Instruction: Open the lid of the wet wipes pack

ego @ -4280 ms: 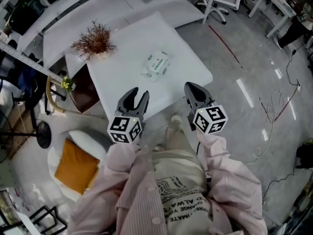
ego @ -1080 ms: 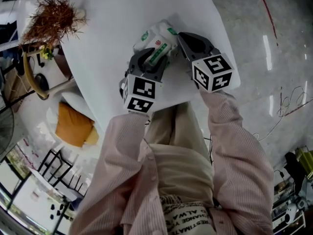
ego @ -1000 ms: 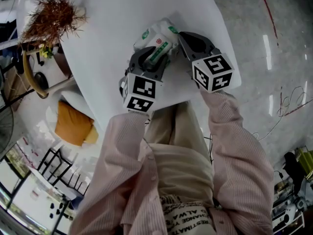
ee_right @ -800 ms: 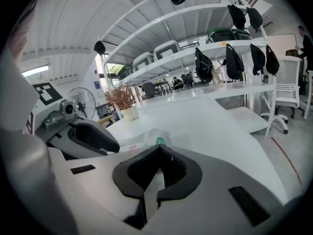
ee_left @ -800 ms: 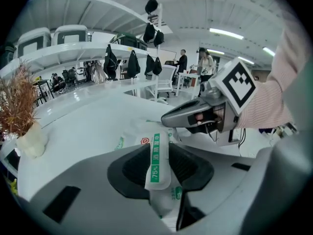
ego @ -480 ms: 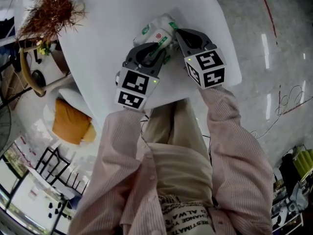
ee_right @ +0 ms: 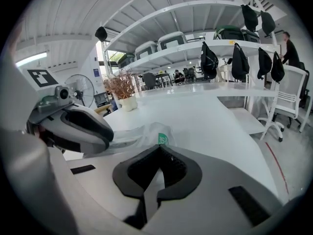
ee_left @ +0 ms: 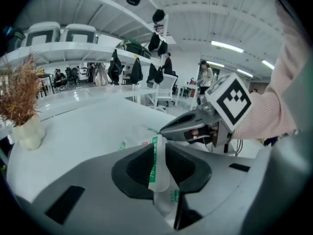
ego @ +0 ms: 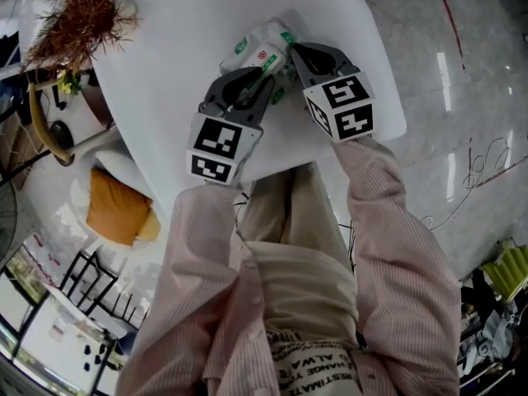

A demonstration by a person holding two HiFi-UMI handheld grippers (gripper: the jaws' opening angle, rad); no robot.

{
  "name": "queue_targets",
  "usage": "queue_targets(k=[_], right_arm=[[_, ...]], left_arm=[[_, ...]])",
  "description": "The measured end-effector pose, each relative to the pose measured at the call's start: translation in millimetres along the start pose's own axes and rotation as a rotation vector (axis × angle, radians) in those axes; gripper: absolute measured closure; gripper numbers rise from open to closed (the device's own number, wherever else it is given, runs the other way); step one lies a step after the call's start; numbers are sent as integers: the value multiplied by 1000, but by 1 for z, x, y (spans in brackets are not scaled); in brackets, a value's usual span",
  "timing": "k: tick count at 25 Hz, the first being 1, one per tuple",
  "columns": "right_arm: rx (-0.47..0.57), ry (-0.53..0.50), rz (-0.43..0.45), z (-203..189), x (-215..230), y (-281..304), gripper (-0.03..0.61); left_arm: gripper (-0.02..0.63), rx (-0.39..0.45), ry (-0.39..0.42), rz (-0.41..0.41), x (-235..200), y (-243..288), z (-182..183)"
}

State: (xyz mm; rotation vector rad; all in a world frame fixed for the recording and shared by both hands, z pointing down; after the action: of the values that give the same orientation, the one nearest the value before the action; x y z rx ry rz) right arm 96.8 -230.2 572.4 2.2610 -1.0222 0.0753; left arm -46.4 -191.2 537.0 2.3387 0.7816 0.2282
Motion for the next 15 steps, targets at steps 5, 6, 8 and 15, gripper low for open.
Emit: queue_targets(k=[5,6,8,15], right_arm=[[-14,-18,-18,0,-1,1,580],[-12,-21,-22,1,-1,1,580],[-10,-23,-22,1,-2,2,580],[-5,-31,-29,0,-2,1,580]], left_arm=[[572,48,17,-2,-9,-6,11],[578,56,11,6,-12,-8,13],[584,74,-26,27,-20,-11,15],[595,110,-59,72,-38,-13,19]])
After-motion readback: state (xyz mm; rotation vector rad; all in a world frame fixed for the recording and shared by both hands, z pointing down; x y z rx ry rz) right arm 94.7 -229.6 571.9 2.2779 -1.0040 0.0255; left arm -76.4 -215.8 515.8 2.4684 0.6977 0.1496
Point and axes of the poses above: the fingertips, and each gripper's own axes: y forward along the fingers, x to its right, z out of its top, the point moved 8 cm from there along -y, backward along the fingers, and after that the axes turned 10 degrees about z, right-handed, at the moved point
